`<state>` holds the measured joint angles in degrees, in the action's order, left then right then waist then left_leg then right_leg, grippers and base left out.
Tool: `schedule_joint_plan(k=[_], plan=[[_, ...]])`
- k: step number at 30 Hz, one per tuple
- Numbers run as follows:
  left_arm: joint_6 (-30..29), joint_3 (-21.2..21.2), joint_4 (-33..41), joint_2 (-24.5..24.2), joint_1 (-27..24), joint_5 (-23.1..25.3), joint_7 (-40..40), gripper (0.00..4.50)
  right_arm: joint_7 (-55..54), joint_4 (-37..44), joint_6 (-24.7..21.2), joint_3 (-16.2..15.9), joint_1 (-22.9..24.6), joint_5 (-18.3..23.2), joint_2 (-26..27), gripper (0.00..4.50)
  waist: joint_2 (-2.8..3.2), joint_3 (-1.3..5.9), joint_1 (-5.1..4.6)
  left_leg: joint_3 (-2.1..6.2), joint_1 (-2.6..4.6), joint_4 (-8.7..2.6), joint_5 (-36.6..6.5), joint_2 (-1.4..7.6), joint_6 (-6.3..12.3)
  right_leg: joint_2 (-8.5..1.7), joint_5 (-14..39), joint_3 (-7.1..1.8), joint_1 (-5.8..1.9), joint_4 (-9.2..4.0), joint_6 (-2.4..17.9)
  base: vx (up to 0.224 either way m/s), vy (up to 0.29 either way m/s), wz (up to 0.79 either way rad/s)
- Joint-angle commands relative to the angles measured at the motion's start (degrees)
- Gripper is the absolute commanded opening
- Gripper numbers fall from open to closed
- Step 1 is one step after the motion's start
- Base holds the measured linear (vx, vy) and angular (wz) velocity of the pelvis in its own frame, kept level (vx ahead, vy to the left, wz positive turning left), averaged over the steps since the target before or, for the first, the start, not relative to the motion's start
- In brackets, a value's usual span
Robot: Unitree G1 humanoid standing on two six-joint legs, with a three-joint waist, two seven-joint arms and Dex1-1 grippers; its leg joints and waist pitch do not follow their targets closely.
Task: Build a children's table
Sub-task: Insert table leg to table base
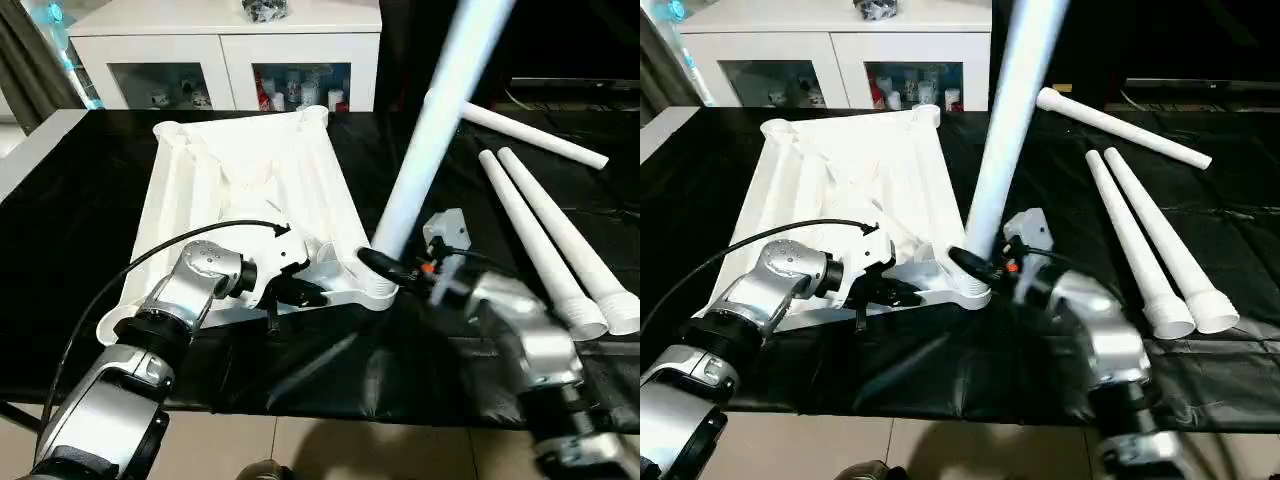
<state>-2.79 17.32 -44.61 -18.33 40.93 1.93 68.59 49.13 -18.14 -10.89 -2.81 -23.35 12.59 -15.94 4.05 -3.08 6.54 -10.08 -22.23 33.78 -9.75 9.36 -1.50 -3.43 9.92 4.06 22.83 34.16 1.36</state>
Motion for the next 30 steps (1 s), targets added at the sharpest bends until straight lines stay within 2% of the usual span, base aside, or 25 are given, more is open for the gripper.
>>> schedule_joint_plan(k=[1, 5, 9, 12, 13, 16, 19, 20, 22, 26, 30], plan=[[1.27, -1.55, 0.88, 0.04, 3.27, -0.49, -1.46, 0.00, 1.13, -2.13, -2.65, -1.88, 0.45, -2.17, -1.02, 1.93, 0.20, 3.98, -0.14, 1.70, 1.24, -4.09, -14.93, 4.14, 1.40, -5.86, 13.74, -3.12, -2.68, -4.41, 11.44, 0.000, 0.000, 0.00], [1.06, -1.93, -0.04, 0.59, 3.97, -0.42, -2.84, 0.00, 2.54, -3.40, -2.46, -3.52, -0.32, -3.08, -2.18, 1.93, 0.17, 3.99, -0.07, 1.70, 1.29, -4.02, -14.88, 4.19, 1.61, -5.77, 14.13, -3.02, -2.64, -4.39, 11.57, 0.000, 0.000, 0.00], [0.80, -2.45, -0.32, 1.17, 4.46, -0.75, -3.41, 0.00, 2.20, -6.64, -1.87, -3.70, -2.15, -3.20, -1.59, 1.93, 0.09, 3.96, -0.10, 1.70, 1.24, -3.99, -15.22, 4.15, 1.54, -5.85, 14.84, -2.99, -2.70, -4.48, 11.71, 0.000, 0.000, 0.00], [0.91, -2.72, -0.43, 1.32, 4.75, -0.85, -3.90, 0.00, 2.12, -8.28, -1.89, -3.52, -3.20, -2.98, -1.21, 1.93, 0.08, 4.05, -0.19, 1.74, 1.15, -3.93, -14.53, 4.13, 1.75, -5.78, 13.87, -2.96, -2.77, -4.31, 11.86, 0.000, 0.000, 0.00], [0.92, -2.91, -0.63, 1.43, 4.98, -0.93, -4.21, 0.00, 1.89, -9.39, -1.69, -3.44, -3.89, -2.98, -0.99, 1.93, -0.10, 4.06, -0.22, 1.71, 1.15, -3.93, -14.35, 4.14, 1.87, -5.76, 13.60, -2.95, -2.79, -4.31, 11.93, 0.000, 0.000, 0.00], [1.36, -3.96, -1.96, 2.13, 6.06, -1.21, -6.64, 0.00, 1.39, -12.77, -0.70, -2.93, -5.93, -2.97, -0.41, 1.93, 0.05, 4.03, -0.24, 1.60, 1.18, -3.75, -14.27, 3.97, 2.04, -5.78, 14.27, -2.90, -2.75, -4.43, 12.11, 0.000, 0.000, 0.00], [1.56, -3.93, -2.38, 2.27, 6.36, -1.18, -6.97, 0.00, 0.62, -14.76, -0.22, -2.23, -7.13, -2.70, 0.14, 1.93, -0.06, 4.19, -0.31, 1.70, 1.12, -3.77, -13.37, 4.16, 2.10, -5.80, 12.25, -2.87, -2.85, -4.13, 12.56, 0.000, 0.000, 0.00], [1.59, -3.89, -2.39, 2.33, 6.39, -1.16, -7.03, 0.00, 0.63, -15.08, -0.05, -2.17, -7.28, -2.68, 0.20, 1.93, -0.10, 4.28, -0.37, 1.63, 0.98, -3.63, -12.09, 4.08, 2.68, -5.69, 10.02, -2.85, -2.94, -3.88, 12.99, 0.000, 0.000, 0.00], [1.55, -3.88, -2.36, 2.38, 6.42, -1.21, -7.09, 0.00, 0.73, -15.23, 0.04, -2.18, -7.32, -2.67, 0.20, 1.93, -0.04, 4.30, -0.40, 1.60, 0.92, -3.56, -11.68, 4.07, 3.07, -5.72, 9.32, -2.80, -2.98, -3.80, 13.23, 0.000, 0.000, 0.00], [1.61, -3.91, -2.49, 2.38, 6.43, -1.45, -7.07, 0.00, 1.11, -15.80, 0.51, -2.18, -6.99, -2.60, 0.18, 1.93, 0.06, 4.19, -0.44, 1.59, 1.05, -3.62, -12.65, 4.14, 3.11, -5.73, 11.05, -2.77, -2.92, -4.01, 13.14, 0.000, 0.000, 0.00], [1.74, -3.74, -2.55, 2.39, 6.23, -1.49, -7.00, 0.00, 0.25, -17.39, 1.12, -1.02, -6.55, -2.24, 0.38, 1.93, 0.02, 4.23, -0.49, 1.58, 1.00, -3.60, -12.60, 4.13, 3.03, -5.76, 10.54, -2.80, -2.98, -3.94, 13.37, 0.000, 0.000, 0.00]])
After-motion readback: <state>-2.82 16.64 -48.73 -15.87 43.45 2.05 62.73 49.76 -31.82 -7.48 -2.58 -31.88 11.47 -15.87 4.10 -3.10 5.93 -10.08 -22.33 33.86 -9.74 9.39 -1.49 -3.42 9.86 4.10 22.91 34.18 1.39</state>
